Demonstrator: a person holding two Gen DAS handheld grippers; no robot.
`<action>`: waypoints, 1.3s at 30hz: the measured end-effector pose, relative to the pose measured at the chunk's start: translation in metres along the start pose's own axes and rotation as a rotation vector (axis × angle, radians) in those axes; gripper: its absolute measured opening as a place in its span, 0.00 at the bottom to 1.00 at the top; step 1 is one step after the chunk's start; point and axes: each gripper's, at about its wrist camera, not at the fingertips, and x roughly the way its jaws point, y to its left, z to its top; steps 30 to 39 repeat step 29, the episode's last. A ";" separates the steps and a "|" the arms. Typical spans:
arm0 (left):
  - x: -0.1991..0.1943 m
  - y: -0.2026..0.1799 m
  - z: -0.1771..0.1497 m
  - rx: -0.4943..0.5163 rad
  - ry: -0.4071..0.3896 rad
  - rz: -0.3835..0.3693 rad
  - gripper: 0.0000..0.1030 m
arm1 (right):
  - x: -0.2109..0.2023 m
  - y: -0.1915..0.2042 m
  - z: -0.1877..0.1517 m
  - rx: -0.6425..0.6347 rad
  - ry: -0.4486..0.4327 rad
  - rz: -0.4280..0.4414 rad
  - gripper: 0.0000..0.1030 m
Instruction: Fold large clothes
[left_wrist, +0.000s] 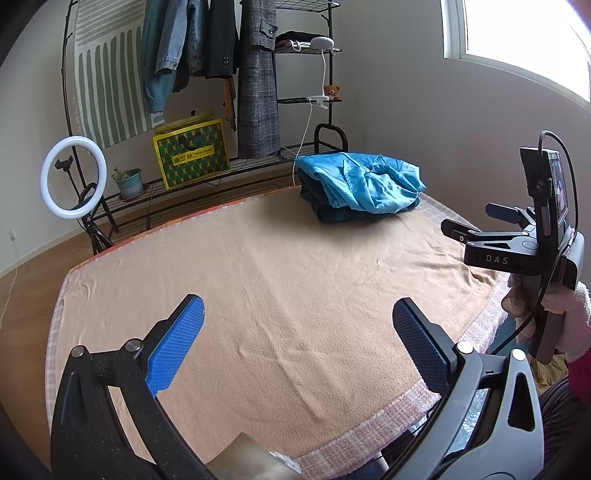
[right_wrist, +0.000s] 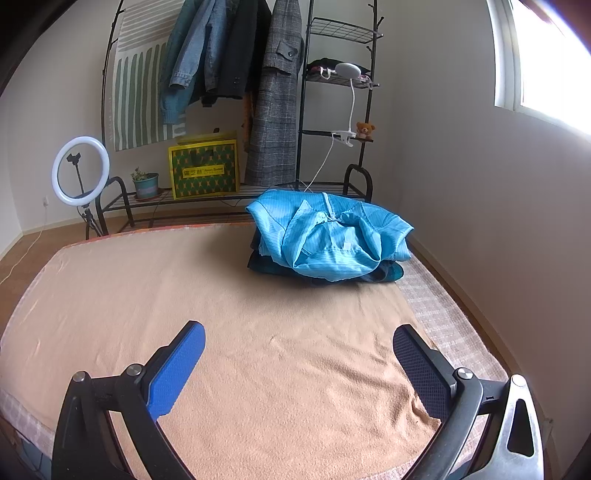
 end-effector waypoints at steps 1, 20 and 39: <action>0.000 0.000 0.000 0.000 0.000 0.002 1.00 | -0.001 0.000 -0.001 0.001 0.001 0.000 1.00; -0.001 -0.002 -0.001 -0.007 0.011 0.004 1.00 | 0.000 0.001 -0.006 -0.006 0.006 0.001 1.00; 0.001 0.002 -0.004 -0.016 0.012 0.020 1.00 | 0.005 0.003 -0.004 -0.020 0.009 0.007 1.00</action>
